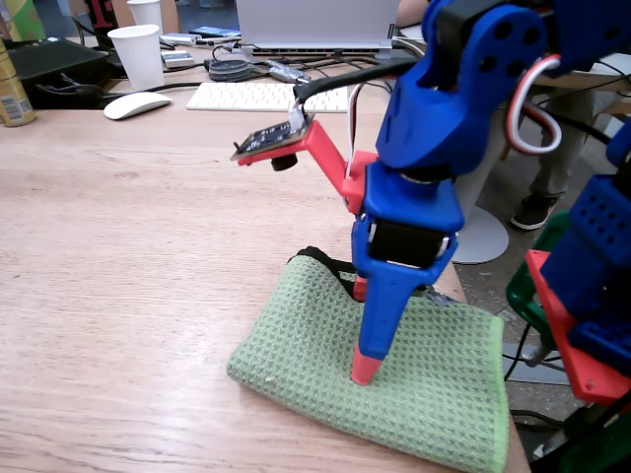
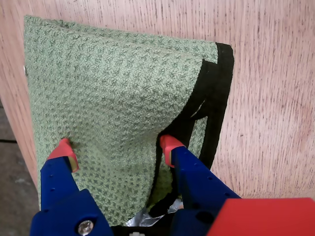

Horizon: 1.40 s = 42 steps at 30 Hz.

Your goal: Clean the table

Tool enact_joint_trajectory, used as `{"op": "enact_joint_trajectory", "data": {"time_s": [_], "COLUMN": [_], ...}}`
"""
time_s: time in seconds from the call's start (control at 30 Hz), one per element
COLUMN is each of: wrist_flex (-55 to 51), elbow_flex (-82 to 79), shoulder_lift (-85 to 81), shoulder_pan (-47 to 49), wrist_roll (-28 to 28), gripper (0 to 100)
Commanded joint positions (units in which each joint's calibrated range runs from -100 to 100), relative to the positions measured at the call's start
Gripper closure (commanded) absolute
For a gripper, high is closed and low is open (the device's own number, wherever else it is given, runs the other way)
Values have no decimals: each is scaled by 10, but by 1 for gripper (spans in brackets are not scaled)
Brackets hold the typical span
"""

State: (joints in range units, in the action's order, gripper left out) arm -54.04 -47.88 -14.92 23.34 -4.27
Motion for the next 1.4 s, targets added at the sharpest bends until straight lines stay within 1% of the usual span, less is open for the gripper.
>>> {"op": "enact_joint_trajectory", "data": {"time_s": [0.0, 0.03, 0.13, 0.17, 0.23, 0.33, 0.47, 0.53, 0.6, 0.73, 0.83, 0.93, 1.1, 1.13, 1.23, 1.33, 1.37], "wrist_flex": [3, 3, 3, 2, 3, 3, 0, 0, 0, 1, 2, 4, 0, 2, 3, 2, 2], "elbow_flex": [17, 15, 8, 7, -12, -15, -12, -11, -12, -8, -7, -1, 130, 183, 302, 422, 444], "shoulder_lift": [16, 16, 8, 8, 7, 7, 12, 16, 16, 17, 18, 33, 135, 165, 241, 348, 370], "shoulder_pan": [-5, -5, 12, 17, 27, 83, 64, 39, -20, -195, -335, -443, -555, -601, -690, -758, -768], "wrist_roll": [2, 2, 2, 2, 2, 3, 6, 33, 51, 62, 125, 149, 155, 156, 158, 198, 202], "gripper": [65, 70, 96, 100, 100, 100, 100, 100, 100, 100, 100, 100, 100, 100, 100, 100, 100]}}
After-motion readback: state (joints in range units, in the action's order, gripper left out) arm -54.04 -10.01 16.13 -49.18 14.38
